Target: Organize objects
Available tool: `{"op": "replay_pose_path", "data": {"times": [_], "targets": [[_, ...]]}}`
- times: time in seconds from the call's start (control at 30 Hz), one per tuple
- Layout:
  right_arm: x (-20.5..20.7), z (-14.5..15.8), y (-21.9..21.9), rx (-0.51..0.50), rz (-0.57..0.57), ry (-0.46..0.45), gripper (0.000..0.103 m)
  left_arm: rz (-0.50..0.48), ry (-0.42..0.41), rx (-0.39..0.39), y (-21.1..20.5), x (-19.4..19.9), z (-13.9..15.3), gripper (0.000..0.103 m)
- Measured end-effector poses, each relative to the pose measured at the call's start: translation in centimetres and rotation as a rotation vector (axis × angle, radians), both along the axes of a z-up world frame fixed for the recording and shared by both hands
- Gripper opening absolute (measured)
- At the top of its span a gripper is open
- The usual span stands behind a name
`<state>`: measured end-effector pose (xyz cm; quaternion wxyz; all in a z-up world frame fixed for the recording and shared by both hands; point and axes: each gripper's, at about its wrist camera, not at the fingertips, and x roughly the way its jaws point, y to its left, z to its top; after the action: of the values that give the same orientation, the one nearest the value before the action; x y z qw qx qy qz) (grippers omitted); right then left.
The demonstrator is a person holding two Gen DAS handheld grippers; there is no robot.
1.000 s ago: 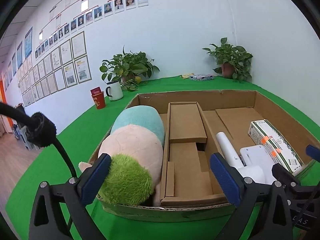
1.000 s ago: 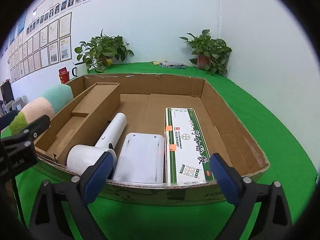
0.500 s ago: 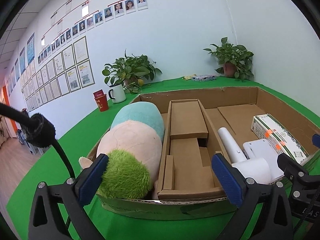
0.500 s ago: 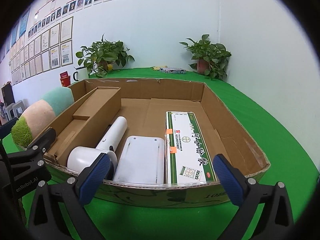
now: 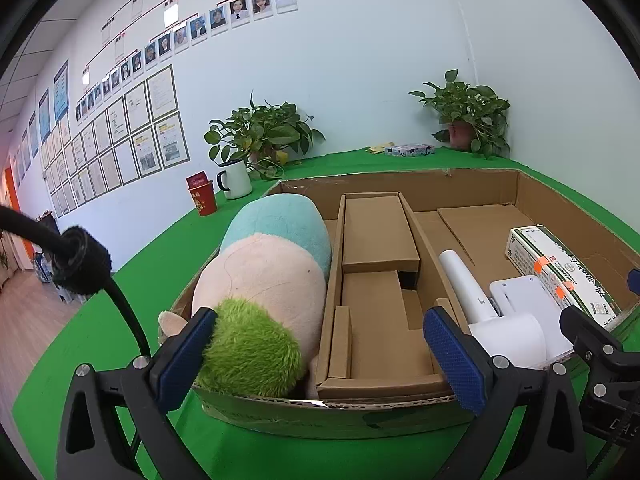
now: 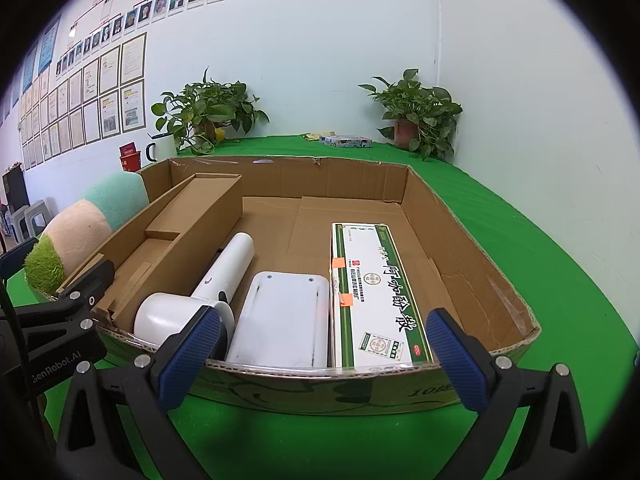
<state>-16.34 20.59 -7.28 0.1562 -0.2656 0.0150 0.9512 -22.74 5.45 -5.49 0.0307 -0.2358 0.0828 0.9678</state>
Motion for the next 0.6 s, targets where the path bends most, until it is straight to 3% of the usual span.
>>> {"op": "replay_pose_path", "data": {"times": [0.6], "targets": [[0.00,-0.02,-0.01,0.000,0.000,0.000,0.102,0.005,-0.006,0.017,-0.03,-0.56,-0.28,0.103]]}}
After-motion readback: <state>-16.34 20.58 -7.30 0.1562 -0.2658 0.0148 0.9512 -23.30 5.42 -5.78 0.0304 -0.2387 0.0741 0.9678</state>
